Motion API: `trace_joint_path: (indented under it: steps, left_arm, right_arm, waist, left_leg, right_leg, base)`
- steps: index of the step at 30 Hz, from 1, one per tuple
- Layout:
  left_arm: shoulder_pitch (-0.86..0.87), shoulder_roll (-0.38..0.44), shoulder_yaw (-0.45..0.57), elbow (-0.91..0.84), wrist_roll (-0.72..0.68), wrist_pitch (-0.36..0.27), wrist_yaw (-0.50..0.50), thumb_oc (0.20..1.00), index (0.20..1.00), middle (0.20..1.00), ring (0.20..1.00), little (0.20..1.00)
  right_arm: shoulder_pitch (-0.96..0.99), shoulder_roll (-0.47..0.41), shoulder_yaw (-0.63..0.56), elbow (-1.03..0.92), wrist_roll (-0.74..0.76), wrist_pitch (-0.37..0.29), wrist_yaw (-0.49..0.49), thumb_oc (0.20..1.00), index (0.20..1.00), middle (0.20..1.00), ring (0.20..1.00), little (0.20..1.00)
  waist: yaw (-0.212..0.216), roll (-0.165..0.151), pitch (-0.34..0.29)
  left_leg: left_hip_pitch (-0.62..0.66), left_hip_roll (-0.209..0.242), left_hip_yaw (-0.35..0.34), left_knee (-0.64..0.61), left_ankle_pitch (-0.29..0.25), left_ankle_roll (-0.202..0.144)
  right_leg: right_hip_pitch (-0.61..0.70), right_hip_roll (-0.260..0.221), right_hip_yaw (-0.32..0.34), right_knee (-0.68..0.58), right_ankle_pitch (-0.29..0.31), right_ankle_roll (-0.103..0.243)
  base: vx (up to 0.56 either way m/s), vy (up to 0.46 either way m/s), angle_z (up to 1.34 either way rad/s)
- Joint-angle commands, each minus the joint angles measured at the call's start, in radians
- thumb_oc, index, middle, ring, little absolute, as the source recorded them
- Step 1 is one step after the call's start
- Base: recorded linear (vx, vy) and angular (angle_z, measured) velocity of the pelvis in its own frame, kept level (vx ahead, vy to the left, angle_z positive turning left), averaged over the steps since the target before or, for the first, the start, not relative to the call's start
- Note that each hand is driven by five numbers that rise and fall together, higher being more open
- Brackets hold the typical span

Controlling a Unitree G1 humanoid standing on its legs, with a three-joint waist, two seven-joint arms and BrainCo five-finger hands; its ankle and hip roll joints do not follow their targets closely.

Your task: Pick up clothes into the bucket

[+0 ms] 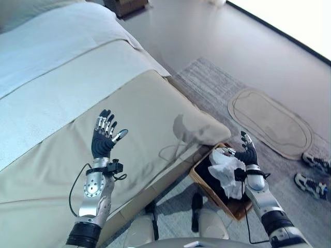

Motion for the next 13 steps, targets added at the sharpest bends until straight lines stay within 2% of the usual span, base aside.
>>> trace_joint_path:
  steps: [1,7,13]
  left_arm:
    - [-0.001,0.006,0.001,-0.002,0.040,-0.008,-0.051,1.000,1.000,1.000,1.000,1.000]
    - [0.031,-0.012,-0.012,0.042,0.062,0.009,-0.059,1.000,1.000,1.000,1.000,1.000]
    - [0.068,-0.024,-0.025,0.072,0.086,0.025,-0.066,1.000,1.000,1.000,1.000,1.000]
  right_arm:
    - [0.023,0.016,0.033,-0.103,0.129,-0.063,0.101,1.000,1.000,1.000,1.000,1.000]
    - [0.074,0.050,0.113,-0.109,0.161,-0.043,0.169,1.000,1.000,1.000,1.000,1.000]
    - [0.111,0.074,0.152,-0.065,0.134,-0.026,0.174,1.000,1.000,1.000,1.000,1.000]
  waist:
    - [0.004,-0.034,-0.040]
    - [0.027,-0.046,-0.084]
    - [0.049,-0.047,-0.098]
  left_leg:
    - [0.045,0.031,-0.006,-0.042,-0.008,-0.031]
    - [0.087,0.030,-0.014,-0.043,-0.017,-0.029]
    - [0.110,0.026,-0.019,-0.040,-0.026,-0.026]
  right_leg:
    - [0.004,-0.055,-0.029,-0.050,0.108,0.069]
    - [0.064,-0.047,-0.043,-0.079,0.103,0.068]
    - [0.102,-0.045,-0.051,-0.090,0.096,0.065]
  base:
    - [0.04,0.015,0.18]
    - [0.03,0.012,0.15]
    - [0.01,0.005,0.03]
